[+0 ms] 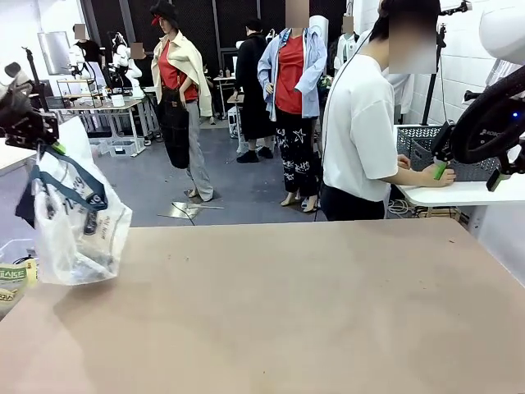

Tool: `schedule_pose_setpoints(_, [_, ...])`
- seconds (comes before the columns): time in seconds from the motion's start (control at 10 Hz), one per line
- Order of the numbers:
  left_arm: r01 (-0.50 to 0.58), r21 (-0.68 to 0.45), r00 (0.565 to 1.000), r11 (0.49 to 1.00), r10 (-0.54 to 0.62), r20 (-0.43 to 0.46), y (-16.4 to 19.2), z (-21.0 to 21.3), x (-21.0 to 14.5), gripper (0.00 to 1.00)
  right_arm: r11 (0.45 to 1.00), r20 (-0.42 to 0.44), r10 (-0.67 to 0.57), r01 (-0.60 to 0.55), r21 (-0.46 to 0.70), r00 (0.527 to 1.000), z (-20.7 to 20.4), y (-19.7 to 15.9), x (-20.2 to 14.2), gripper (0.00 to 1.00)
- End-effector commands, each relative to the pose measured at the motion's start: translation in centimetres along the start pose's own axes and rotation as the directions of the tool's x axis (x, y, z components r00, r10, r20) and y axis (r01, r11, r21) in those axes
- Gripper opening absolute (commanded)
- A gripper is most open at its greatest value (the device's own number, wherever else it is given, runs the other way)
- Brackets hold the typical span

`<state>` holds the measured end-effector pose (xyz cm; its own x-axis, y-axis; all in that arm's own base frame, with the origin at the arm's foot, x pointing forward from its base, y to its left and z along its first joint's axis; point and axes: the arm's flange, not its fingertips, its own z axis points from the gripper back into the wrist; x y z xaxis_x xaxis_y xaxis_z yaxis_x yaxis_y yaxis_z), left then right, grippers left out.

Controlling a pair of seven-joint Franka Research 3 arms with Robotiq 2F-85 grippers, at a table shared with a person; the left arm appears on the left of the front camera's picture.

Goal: Transfer purchased items from the store into the shopping bag.
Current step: Move the Reusable shopping bag to the right side of the table.

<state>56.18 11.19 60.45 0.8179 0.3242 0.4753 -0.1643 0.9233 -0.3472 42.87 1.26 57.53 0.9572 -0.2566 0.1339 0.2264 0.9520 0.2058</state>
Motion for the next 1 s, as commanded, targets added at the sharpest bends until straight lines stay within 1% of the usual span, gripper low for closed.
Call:
schedule_pose_setpoints(0.0, [-0.045,0.024,0.999,0.999,0.045,-0.021,-0.3,1.6,4.0,0.00,1.000,-0.006,0.001,-0.001,-0.023,1.000,0.2,0.0,0.0,1.00])
schedule_pose_setpoints(0.1, [-0.024,0.056,0.998,0.998,0.027,-0.058,-0.2,1.3,5.3,0.00,1.000,-0.006,0.001,-0.001,-0.023,1.000,0.2,0.0,0.0,1.00])
schedule_pose_setpoints(0.2, [-0.042,0.111,0.997,0.993,0.048,-0.055,-0.2,0.7,6.9,0.00,1.000,-0.006,0.001,-0.001,-0.023,1.000,0.2,0.0,0.0,1.00])
schedule_pose_setpoints(0.4, [-0.068,0.160,0.990,0.985,0.086,-0.109,0.2,-0.5,9.5,0.00,1.000,-0.006,0.001,-0.001,-0.023,1.000,0.2,0.0,0.0,1.00])
schedule_pose_setpoints(0.6, [-0.111,0.158,0.982,0.981,0.133,-0.134,1.0,-0.4,10.6,0.00,1.000,-0.006,0.001,-0.001,-0.023,1.000,0.2,0.0,0.0,1.00])
schedule_pose_setpoints(0.9, [-0.112,0.159,0.976,0.981,0.139,-0.165,1.4,-1.2,11.4,0.00,1.000,-0.006,0.001,-0.001,-0.023,1.000,0.2,0.0,0.0,1.00])
